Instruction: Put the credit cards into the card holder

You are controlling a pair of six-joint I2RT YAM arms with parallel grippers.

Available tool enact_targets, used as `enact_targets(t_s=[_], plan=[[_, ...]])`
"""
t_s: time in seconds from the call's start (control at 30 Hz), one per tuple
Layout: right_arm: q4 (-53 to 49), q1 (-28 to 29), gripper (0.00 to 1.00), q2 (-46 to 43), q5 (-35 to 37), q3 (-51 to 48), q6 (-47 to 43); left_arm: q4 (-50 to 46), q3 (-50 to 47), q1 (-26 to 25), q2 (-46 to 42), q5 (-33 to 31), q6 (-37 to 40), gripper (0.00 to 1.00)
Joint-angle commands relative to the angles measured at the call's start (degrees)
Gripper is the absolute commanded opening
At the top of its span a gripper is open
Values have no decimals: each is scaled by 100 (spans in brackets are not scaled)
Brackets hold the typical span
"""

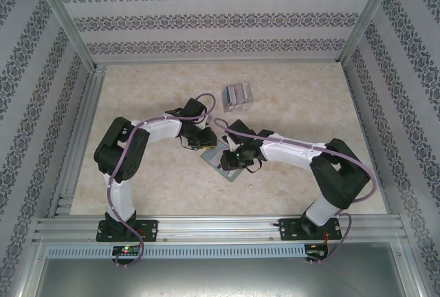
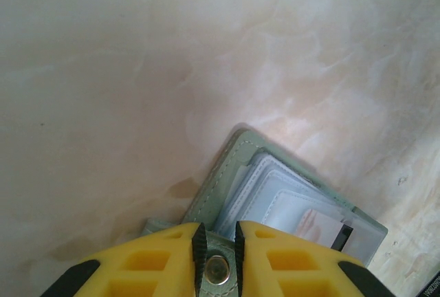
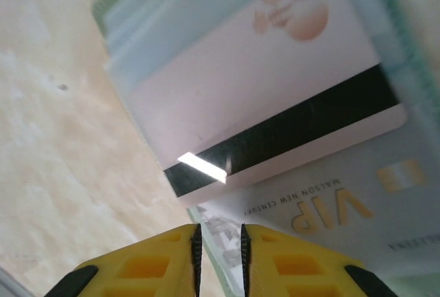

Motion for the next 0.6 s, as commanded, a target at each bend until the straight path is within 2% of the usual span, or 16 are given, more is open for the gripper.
enact_targets(t_s=[0.0, 0.2, 0.57], plan=[[544, 65, 25, 234, -30, -42, 292, -110, -67, 127, 311, -565, 186, 23], [561, 55, 23, 521, 393, 243, 191, -57, -195, 159, 262, -560, 164, 22], [850, -34, 23, 920, 416, 631, 193, -28, -280, 186, 152, -541, 151, 19]])
